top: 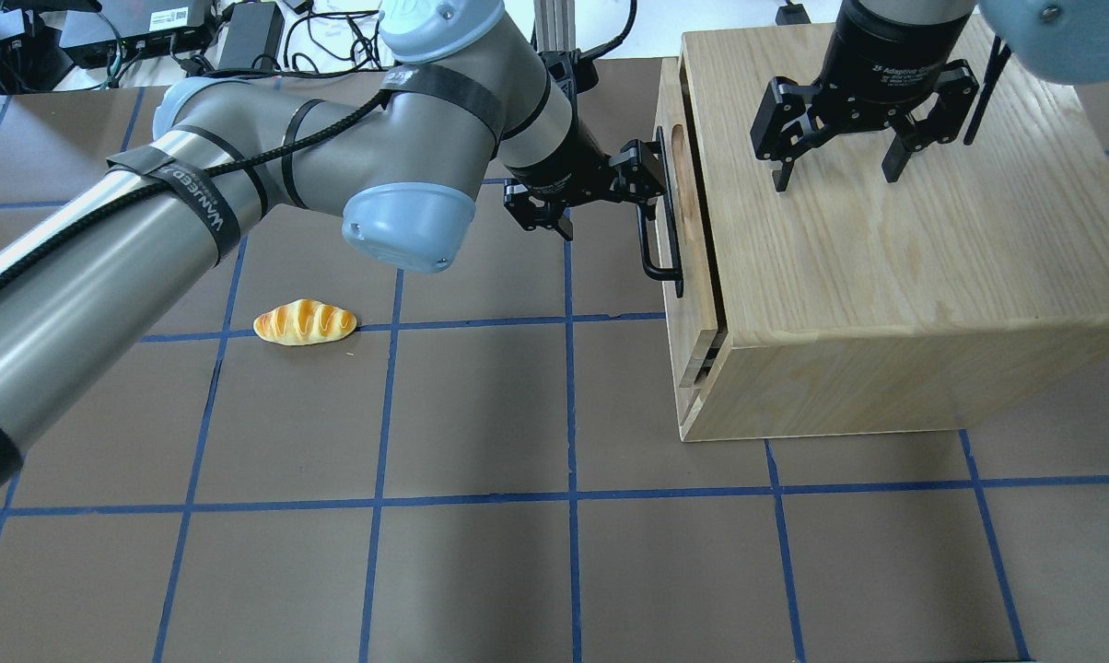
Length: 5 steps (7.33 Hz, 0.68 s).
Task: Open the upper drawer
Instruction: 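Pull the drawer handle with the left gripper away from the cabinet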
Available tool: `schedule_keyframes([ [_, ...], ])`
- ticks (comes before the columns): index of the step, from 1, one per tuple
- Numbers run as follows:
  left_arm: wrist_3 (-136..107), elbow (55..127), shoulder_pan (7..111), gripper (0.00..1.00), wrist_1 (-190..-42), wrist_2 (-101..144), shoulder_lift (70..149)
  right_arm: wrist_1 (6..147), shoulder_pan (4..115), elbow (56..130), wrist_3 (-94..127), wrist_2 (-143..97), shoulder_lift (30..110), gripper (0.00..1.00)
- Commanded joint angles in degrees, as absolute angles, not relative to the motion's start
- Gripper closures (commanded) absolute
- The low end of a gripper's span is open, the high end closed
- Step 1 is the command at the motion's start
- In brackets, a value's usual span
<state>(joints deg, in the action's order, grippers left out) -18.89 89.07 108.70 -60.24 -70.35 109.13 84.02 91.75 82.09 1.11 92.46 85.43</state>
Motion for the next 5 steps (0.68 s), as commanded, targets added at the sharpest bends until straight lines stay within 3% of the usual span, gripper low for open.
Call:
schedule_keyframes([
  [1,-17.93,89.12,108.55,0.0,-61.43,-72.68,108.29,84.02,91.76,82.09,1.06,92.46,85.43,0.0],
  [5,-15.82,89.21,105.04,0.0,-65.38,-72.69,107.58,84.02,91.76,82.09,1.05,92.46,85.43,0.0],
])
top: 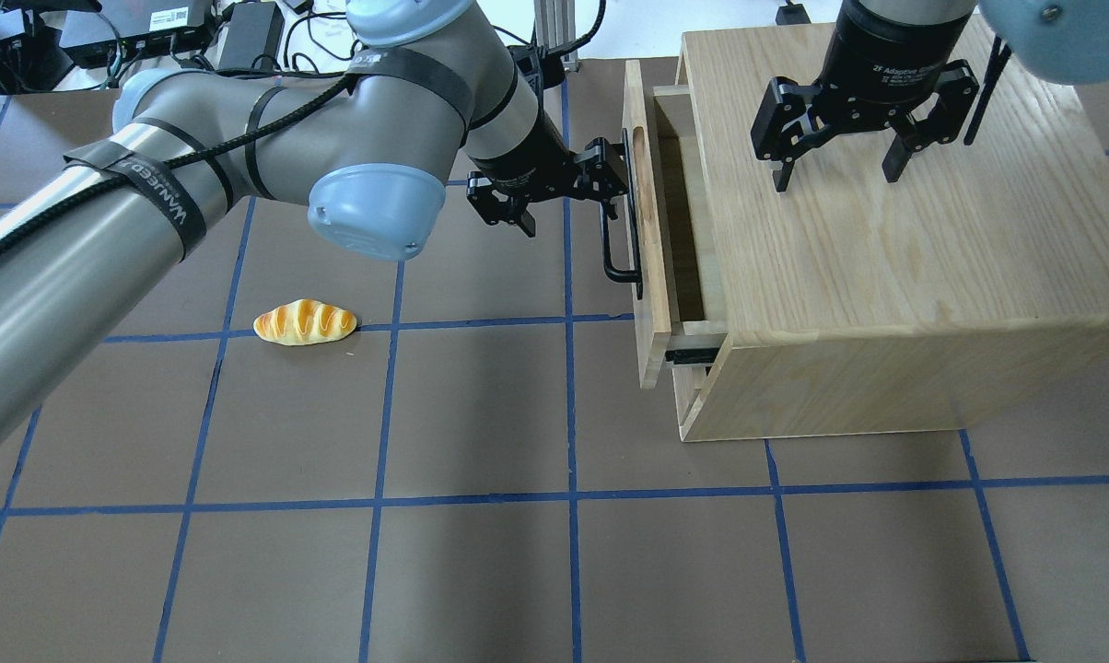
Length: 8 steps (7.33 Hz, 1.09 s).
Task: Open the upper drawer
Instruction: 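Pull the drawer handle with the left gripper away from the cabinet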
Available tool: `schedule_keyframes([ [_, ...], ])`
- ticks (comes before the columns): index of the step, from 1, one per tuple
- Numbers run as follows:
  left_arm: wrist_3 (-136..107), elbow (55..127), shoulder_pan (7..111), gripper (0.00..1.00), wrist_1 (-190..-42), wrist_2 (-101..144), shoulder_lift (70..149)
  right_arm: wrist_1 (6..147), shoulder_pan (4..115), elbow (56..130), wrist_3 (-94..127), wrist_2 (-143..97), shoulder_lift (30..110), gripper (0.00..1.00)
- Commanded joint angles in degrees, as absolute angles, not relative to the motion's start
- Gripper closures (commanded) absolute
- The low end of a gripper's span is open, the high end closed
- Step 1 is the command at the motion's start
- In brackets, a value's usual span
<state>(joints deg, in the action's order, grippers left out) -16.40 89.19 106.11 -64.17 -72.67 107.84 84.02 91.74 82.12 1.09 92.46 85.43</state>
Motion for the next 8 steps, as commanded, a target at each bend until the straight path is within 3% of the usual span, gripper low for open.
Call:
schedule_keyframes([
  [1,-15.82,89.21,104.16,0.0,-65.91,-72.69,107.49,84.02,91.76,82.09,1.05,92.46,85.43,0.0],
  [8,-9.58,89.3,98.09,0.0,-76.46,-72.69,103.8,84.02,91.67,82.09,1.14,92.46,85.43,0.0],
])
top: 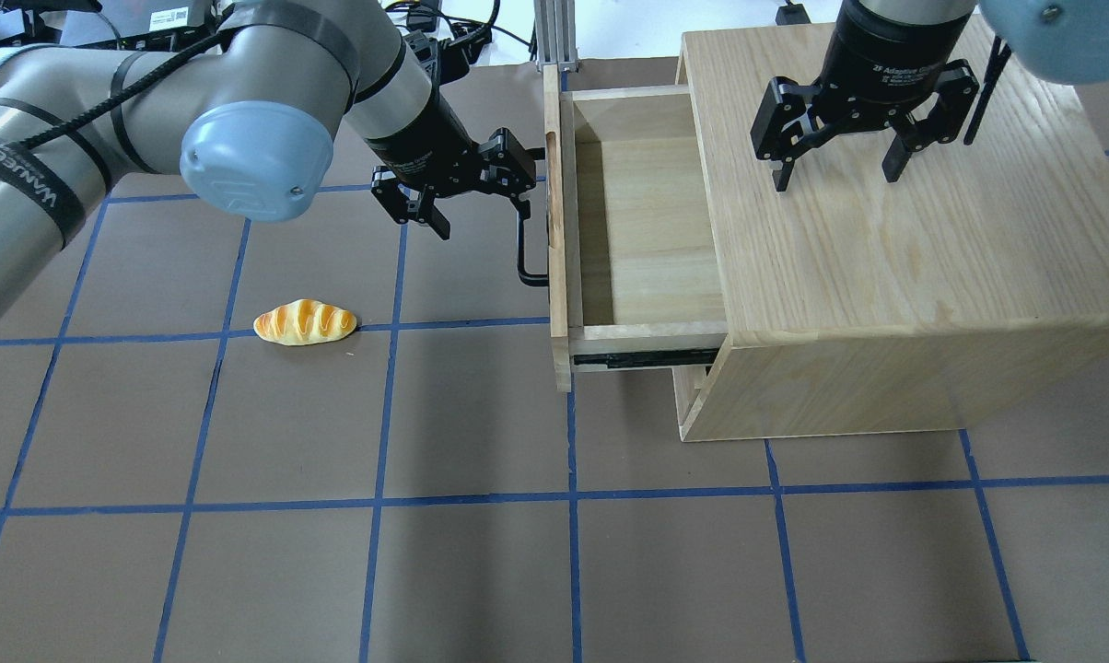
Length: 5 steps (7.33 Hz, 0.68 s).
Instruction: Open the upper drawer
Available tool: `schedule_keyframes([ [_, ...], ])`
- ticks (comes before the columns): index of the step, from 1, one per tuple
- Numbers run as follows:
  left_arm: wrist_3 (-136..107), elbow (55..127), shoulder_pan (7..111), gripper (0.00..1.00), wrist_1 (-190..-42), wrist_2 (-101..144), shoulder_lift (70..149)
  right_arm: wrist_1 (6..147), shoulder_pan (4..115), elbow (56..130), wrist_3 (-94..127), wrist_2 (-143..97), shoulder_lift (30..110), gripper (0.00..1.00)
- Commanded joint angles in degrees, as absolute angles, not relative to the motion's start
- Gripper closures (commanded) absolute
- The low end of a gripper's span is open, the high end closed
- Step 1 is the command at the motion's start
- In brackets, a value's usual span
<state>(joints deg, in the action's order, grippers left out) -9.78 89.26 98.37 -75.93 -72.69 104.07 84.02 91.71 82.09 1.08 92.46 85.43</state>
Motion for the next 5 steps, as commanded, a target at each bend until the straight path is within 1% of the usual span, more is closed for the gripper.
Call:
schedule_keyframes([
  [1,-9.49,89.21,98.0,0.0,-76.64,-72.69,103.71,84.02,91.76,82.18,1.06,92.46,85.43,0.0],
  [5,-6.77,89.12,96.24,0.0,-78.93,-72.69,102.83,84.02,91.76,82.09,1.14,92.46,85.43,0.0],
])
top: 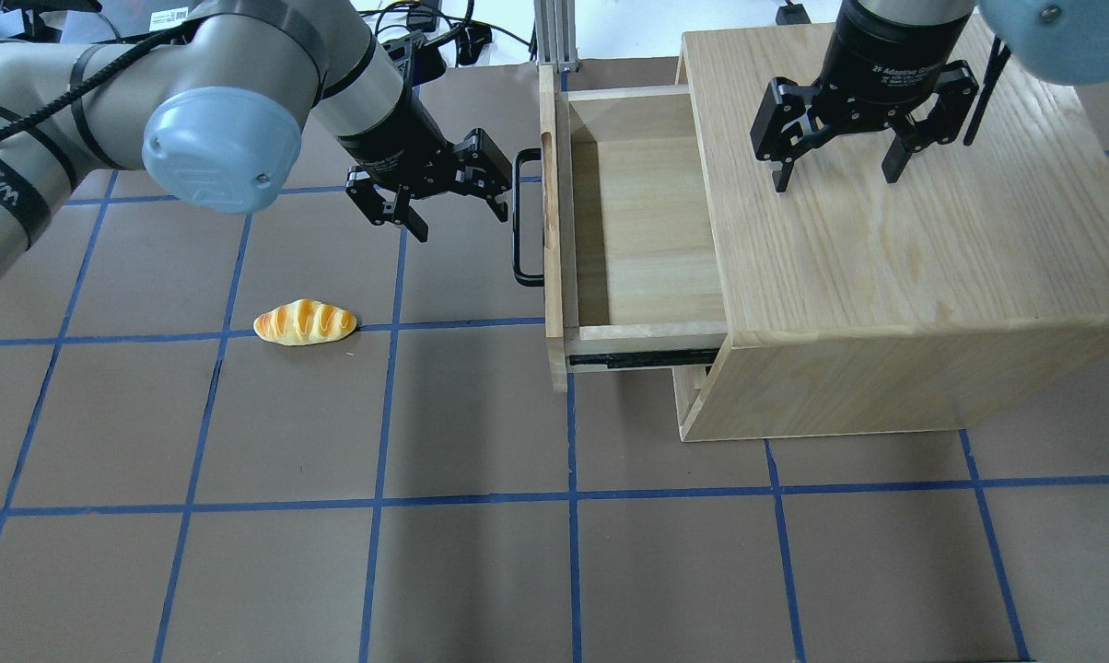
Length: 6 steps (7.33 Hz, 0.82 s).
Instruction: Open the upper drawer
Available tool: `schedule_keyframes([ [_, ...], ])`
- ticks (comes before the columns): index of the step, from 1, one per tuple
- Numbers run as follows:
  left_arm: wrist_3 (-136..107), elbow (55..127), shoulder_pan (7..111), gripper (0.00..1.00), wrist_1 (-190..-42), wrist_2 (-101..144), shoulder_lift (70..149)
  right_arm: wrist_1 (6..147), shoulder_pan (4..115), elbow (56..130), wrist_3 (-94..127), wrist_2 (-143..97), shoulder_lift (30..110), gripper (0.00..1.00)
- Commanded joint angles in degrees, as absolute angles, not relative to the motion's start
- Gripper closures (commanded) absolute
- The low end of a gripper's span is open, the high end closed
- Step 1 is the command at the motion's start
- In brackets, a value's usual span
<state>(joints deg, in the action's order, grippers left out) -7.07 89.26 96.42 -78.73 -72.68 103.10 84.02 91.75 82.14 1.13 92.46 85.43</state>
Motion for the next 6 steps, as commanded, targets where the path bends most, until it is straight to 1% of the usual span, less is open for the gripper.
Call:
schedule_keyframes([
  [1,-6.68,89.12,95.2,0.0,-79.88,-73.21,101.96,84.02,91.76,82.09,1.14,92.46,85.43,0.0],
  [4,2.36,86.76,87.21,0.0,-90.77,-85.29,96.79,84.02,91.76,82.09,1.05,92.46,85.43,0.0],
  [6,2.37,85.61,87.45,0.0,-92.55,-89.72,93.09,84.02,91.67,82.09,1.06,92.46,85.43,0.0],
])
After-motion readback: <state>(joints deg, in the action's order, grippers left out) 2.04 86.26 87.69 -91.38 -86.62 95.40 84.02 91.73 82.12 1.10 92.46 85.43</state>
